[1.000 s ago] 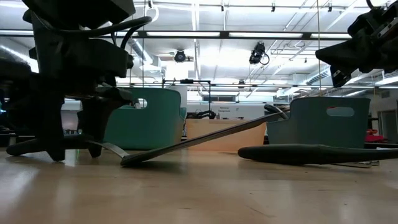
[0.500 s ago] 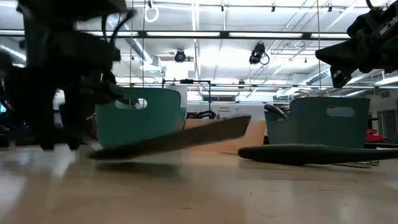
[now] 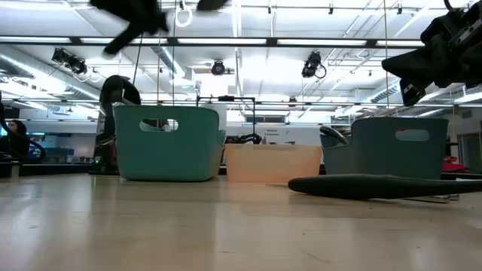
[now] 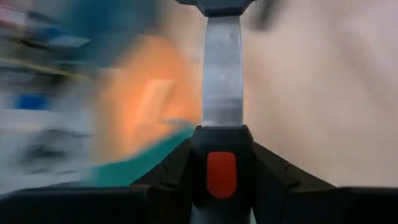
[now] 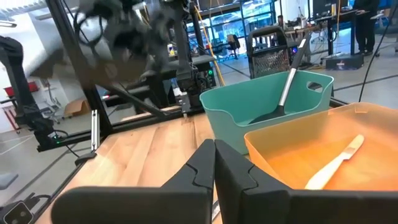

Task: Pick & Place Kitchen Items
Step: Put the black slotted spatula into the green bin

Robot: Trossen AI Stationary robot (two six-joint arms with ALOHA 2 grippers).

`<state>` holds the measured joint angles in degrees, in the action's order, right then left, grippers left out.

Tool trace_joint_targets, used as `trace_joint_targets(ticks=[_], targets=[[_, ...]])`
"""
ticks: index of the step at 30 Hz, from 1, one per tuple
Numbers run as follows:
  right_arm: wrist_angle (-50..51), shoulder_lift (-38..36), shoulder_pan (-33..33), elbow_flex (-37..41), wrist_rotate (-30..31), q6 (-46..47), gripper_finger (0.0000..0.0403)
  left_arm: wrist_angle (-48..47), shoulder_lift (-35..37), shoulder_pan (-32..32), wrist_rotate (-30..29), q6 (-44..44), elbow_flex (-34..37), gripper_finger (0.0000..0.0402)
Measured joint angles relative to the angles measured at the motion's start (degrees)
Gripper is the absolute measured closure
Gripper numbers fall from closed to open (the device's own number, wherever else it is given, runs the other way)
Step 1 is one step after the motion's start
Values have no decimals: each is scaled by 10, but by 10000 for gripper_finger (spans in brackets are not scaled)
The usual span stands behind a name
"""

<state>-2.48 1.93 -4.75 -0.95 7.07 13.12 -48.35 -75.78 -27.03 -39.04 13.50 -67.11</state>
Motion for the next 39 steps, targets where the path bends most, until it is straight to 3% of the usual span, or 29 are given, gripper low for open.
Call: trace_joint_targets(ticks=[4, 6, 9, 18, 26, 34, 39], targets=[[-7, 2, 0, 0, 0, 1, 394, 3, 18, 10, -169, 111, -42, 286], [-7, 3, 0, 0, 0, 1, 394, 2, 21, 38, -223, 185, -46, 286], [-10, 4, 0, 0, 0, 1, 394, -31, 34, 95, -271, 280, -39, 286], [-14, 8, 0, 0, 0, 0, 394, -48, 55, 288, -357, 441, 9, 286], [-14, 10, 0, 0, 0, 1, 394, 23, 54, 398, -269, 615, 96, 286], [-13, 10, 0, 0, 0, 0, 394, 99, 54, 405, -178, 751, 138, 286], [-13, 10, 0, 0, 6, 0, 394, 124, 54, 405, -123, 789, 141, 286]])
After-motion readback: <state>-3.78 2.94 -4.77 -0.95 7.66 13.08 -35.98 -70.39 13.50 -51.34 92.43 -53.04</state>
